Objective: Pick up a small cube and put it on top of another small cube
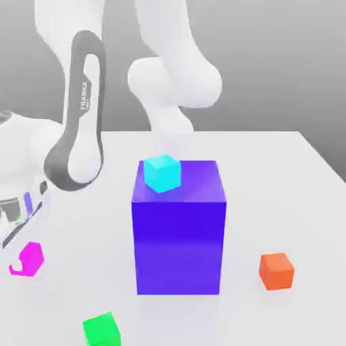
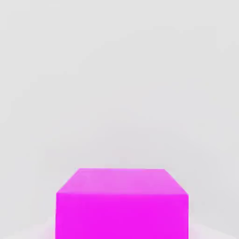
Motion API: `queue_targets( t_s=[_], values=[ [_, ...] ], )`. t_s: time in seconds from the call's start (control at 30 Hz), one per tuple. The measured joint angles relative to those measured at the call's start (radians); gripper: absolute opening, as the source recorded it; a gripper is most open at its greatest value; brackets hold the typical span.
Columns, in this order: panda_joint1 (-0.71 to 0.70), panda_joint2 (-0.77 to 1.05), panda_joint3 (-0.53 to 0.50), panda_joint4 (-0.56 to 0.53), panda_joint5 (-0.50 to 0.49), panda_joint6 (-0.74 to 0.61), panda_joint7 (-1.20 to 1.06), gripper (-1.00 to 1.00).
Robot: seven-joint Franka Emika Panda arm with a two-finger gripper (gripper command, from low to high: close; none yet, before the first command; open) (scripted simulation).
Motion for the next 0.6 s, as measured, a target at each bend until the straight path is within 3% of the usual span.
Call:
queue_targets(
  t_s=[0.33, 0.47, 0.5, 0.6],
  values=[
    [0.142, -0.021, 0.220, 0.143, -0.102, -0.164, -0.376, -1.00],
    [0.167, 0.090, 0.225, 0.163, -0.140, -0.075, -0.390, -1.00],
    [0.172, 0.120, 0.220, 0.166, -0.148, -0.048, -0.386, 1.00],
    [0.172, 0.120, 0.220, 0.166, -0.148, -0.048, -0.386, 1.00]
  ],
)
